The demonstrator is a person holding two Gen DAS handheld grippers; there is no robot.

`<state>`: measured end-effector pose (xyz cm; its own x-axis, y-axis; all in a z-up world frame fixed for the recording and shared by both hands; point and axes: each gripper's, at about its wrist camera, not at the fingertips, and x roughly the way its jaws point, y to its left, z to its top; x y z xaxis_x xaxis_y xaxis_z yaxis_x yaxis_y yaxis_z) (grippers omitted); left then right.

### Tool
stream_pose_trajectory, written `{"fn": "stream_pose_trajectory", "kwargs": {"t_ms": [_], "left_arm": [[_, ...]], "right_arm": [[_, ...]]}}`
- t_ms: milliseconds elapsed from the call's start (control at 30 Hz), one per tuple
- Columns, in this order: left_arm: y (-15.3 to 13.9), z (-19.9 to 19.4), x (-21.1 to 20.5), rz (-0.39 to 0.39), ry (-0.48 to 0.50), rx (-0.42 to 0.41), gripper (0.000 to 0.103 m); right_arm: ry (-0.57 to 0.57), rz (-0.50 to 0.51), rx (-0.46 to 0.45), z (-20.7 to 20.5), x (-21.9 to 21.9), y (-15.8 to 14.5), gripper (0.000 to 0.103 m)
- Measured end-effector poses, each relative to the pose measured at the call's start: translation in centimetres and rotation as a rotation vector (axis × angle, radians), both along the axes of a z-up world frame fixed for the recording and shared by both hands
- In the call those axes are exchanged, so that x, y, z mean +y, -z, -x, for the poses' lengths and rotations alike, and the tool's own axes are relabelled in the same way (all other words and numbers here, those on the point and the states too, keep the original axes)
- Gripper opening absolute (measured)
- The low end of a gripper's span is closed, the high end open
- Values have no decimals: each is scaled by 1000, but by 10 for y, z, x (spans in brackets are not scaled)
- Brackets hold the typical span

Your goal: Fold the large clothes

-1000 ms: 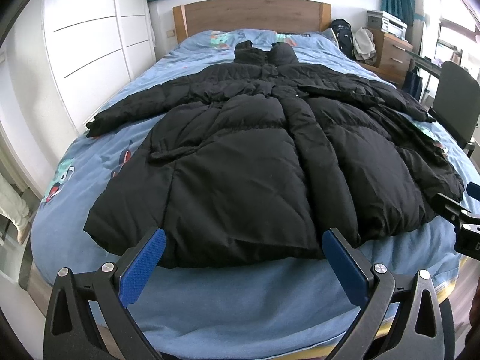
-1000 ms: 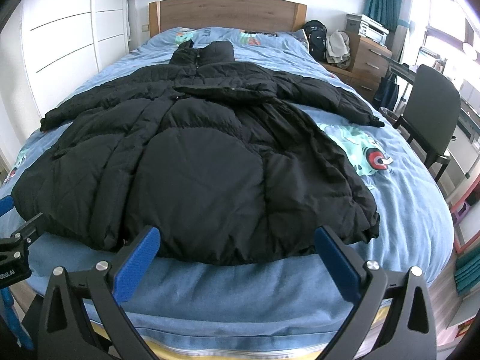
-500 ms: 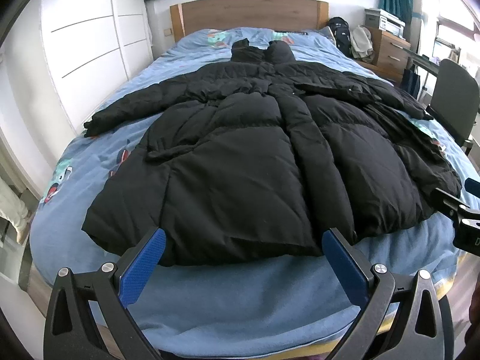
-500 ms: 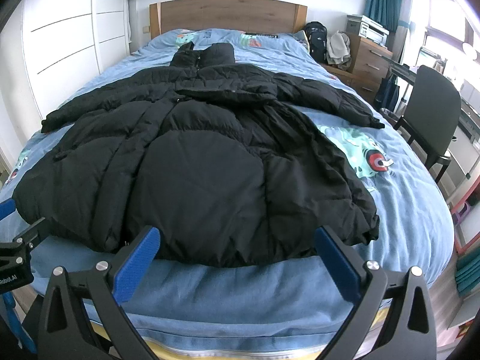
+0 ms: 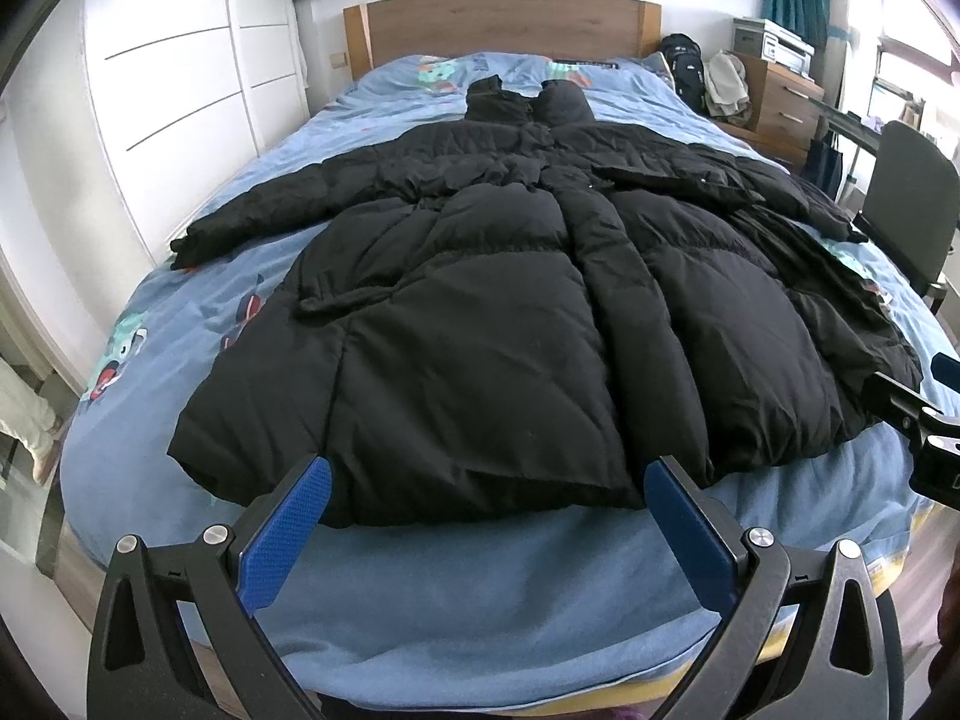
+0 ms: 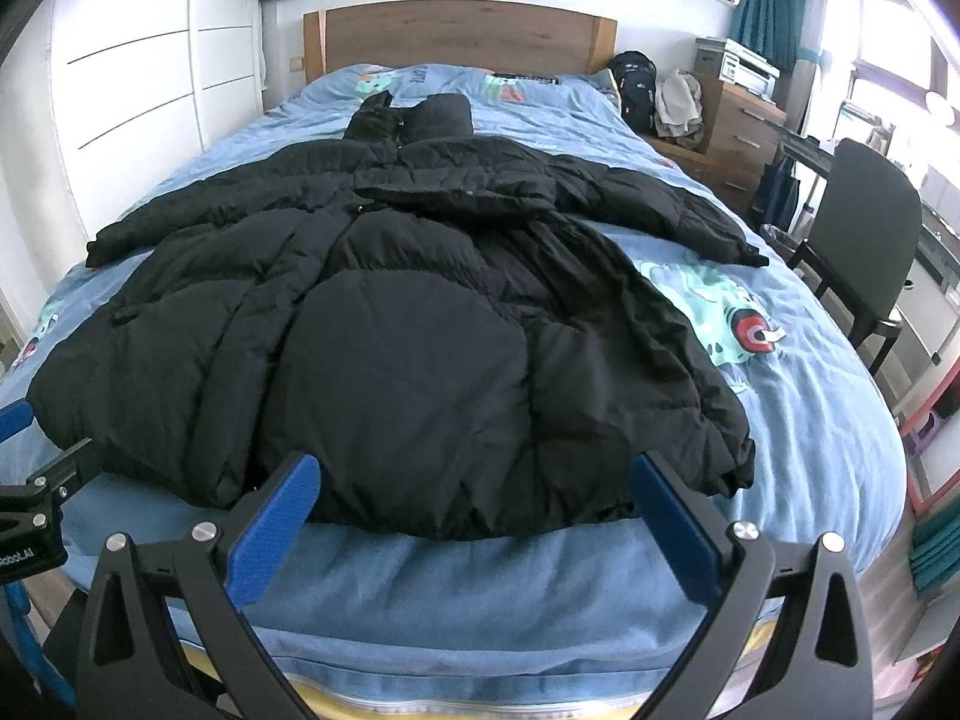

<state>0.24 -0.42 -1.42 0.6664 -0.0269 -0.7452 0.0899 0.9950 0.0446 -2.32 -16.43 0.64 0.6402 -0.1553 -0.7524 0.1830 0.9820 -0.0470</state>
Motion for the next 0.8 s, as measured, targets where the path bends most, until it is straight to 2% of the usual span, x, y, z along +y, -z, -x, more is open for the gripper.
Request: {"fn": "stream_pose_trajectory", "kwargs": {"t_ms": [800], "left_arm": [[-21, -8, -7, -19, 25, -10, 102]], "right_arm": [[0, -12, -24, -5, -6, -6, 103]]}}
